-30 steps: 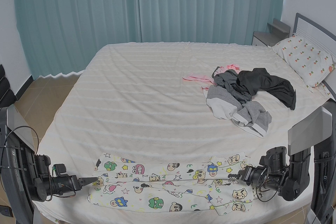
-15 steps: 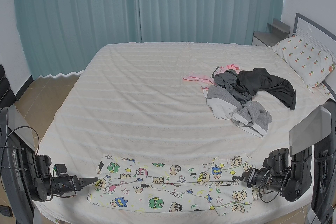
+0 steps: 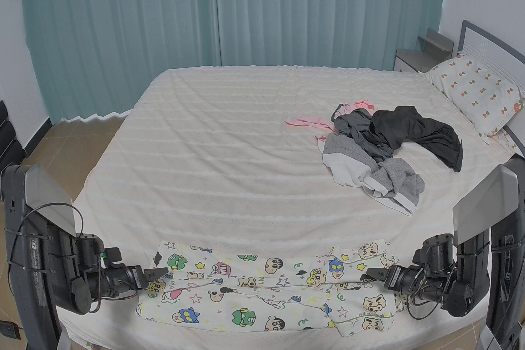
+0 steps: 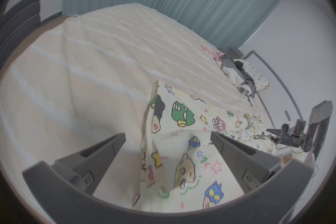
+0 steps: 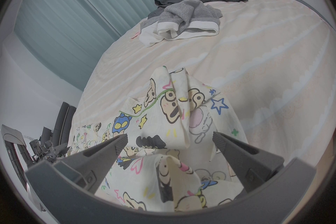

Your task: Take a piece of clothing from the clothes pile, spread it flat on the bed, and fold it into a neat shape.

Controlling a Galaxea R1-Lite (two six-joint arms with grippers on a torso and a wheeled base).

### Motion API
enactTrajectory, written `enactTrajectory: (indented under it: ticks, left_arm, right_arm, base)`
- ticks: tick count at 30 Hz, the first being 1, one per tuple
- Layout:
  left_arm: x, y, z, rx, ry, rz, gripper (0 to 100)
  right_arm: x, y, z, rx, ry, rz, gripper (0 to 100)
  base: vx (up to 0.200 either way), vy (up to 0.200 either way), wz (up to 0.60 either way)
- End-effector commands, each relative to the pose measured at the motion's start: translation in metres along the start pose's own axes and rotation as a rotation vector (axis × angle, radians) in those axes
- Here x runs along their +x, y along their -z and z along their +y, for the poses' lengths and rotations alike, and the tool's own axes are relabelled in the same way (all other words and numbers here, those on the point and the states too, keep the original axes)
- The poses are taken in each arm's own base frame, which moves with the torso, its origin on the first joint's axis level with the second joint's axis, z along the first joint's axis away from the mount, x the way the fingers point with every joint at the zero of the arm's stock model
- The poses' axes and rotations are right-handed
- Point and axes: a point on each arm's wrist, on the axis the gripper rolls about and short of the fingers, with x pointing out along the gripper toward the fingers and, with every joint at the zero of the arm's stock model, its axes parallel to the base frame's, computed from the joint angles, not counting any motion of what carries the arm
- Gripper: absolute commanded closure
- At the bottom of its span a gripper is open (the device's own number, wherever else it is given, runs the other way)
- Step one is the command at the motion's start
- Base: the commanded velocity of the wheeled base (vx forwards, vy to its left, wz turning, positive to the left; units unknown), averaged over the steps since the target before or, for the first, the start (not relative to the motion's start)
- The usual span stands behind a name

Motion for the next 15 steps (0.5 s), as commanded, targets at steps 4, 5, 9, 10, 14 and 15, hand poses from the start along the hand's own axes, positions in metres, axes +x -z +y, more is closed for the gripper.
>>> enactTrajectory:
  ticks: [4, 5, 9, 10, 14, 15]
  left_arm:
    - [0.0273, 0.0072, -0.0220, 0.058, -0.013, 0.062, 0]
    - [0.0276, 0.0072, -0.0223, 0.059, -0.013, 0.062, 0]
    - [0.0288, 0.0102, -0.0247, 0.071, -0.064, 0.068, 0]
    - [0.0289, 0.0108, -0.0252, 0.072, -0.070, 0.070, 0]
    - [0.0318, 0.0111, -0.0258, 0.087, -0.092, 0.079, 100]
    - [0.0318, 0.0117, -0.0260, 0.087, -0.093, 0.084, 100]
  right_arm:
    - [-0.0111, -0.0053, 0.0046, 0.003, -0.023, -0.032, 0]
    - [-0.0111, -0.0053, 0.0046, 0.003, -0.022, -0.033, 0]
    - [-0.0113, -0.0053, 0.0050, 0.002, -0.024, -0.034, 0]
    - [-0.0115, -0.0057, 0.0053, 0.002, -0.026, -0.036, 0]
    - [-0.0124, -0.0066, 0.0060, 0.004, -0.029, -0.041, 0]
    - [-0.0128, -0.0066, 0.0060, 0.004, -0.029, -0.041, 0]
  base:
    - [0.000, 0.000, 0.00]
    - [0.000, 0.000, 0.00]
    - [0.000, 0.000, 0.00]
    - [0.000, 0.000, 0.00]
    - [0.000, 0.000, 0.00]
    - [0.000, 0.000, 0.00]
